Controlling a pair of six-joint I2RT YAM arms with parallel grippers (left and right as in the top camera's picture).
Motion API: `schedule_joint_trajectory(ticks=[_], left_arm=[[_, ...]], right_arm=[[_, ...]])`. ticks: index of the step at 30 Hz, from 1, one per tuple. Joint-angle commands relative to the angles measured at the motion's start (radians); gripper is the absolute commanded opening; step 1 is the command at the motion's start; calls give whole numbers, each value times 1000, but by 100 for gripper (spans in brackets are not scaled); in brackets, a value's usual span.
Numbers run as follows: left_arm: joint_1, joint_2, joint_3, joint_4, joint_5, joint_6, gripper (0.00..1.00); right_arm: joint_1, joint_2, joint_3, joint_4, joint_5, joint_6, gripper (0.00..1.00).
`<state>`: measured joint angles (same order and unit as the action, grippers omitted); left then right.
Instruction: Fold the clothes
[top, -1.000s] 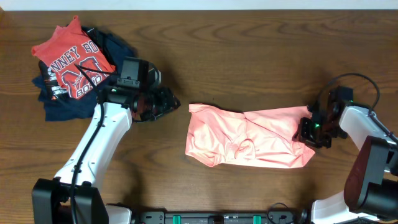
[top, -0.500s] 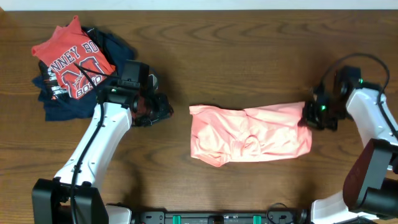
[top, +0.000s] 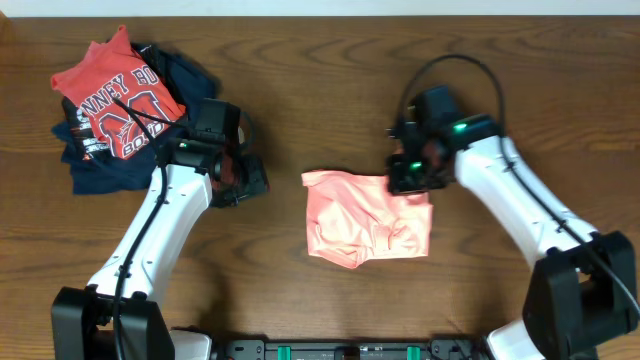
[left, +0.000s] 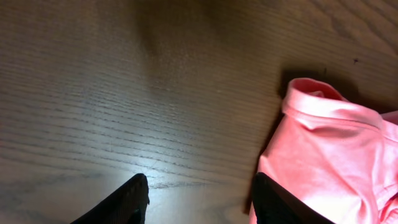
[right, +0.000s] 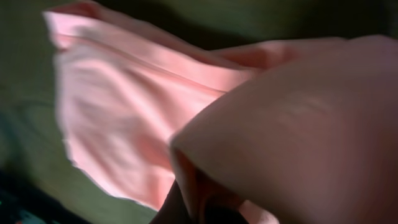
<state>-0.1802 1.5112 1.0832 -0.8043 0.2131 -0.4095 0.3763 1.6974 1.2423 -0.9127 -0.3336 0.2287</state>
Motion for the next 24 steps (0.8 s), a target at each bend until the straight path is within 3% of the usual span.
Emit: schedule_joint_trajectory(ticks=[1,7,18,20,24], left_arm=[[3,-2,0,-6,-24,17,55],[3,-2,0,-24,-24,17,55],[3,-2,0,-65,-24,17,55],[3,-2,0,-119,-23,16,53],[1,-2,-1,-228,46,16,33]], right_arm=[[104,-15,11,59,-18,121,3],[237,-6,11,136,-14,142,8],[314,-6,11,158,7,70,1],[302,-6,11,157,56,70,1],[256,-6,13,158,121,65,1]])
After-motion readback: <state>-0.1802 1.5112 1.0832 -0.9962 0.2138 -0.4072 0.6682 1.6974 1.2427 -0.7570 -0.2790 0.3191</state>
